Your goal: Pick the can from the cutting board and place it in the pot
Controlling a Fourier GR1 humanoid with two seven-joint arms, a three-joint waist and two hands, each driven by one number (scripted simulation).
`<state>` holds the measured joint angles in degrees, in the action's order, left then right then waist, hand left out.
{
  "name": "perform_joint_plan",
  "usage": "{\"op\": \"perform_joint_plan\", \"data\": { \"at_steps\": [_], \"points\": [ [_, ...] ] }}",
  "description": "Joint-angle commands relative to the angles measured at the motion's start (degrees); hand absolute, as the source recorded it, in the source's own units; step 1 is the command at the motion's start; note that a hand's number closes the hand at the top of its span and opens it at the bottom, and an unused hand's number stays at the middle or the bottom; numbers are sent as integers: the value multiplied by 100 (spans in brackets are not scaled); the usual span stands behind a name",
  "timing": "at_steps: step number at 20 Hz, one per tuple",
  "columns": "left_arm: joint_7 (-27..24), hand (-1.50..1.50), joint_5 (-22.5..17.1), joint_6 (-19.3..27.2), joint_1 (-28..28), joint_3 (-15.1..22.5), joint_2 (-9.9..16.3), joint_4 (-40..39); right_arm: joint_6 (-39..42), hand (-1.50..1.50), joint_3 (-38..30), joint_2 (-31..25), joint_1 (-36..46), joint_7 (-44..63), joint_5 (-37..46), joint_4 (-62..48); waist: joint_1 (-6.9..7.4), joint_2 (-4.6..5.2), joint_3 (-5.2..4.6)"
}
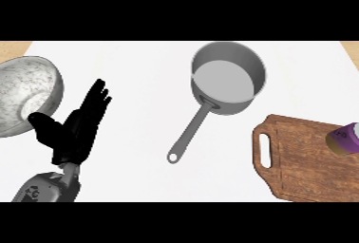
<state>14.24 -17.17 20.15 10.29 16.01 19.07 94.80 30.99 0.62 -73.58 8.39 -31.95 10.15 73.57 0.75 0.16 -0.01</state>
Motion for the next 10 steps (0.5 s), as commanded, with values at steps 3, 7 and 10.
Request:
{"op": "perform_joint_plan", "data": {
  "at_steps": [3, 7, 10],
  "points": [
    [168, 0, -38, -266, 137, -293, -75, -77, 175, -150, 313, 408, 508, -200, 920, -531, 9, 4, 2],
    [124, 0, 336, -133, -217, -133, -254, 54, -12, -150, 132, 672, 350, -375, 1137, -706, -35, -10, 2],
    [38, 0, 227, -339, -363, -330, -252, 184, 79, -150, -216, 708, -205, -143, 857, -23, -100, -29, 0]
  ]
}}
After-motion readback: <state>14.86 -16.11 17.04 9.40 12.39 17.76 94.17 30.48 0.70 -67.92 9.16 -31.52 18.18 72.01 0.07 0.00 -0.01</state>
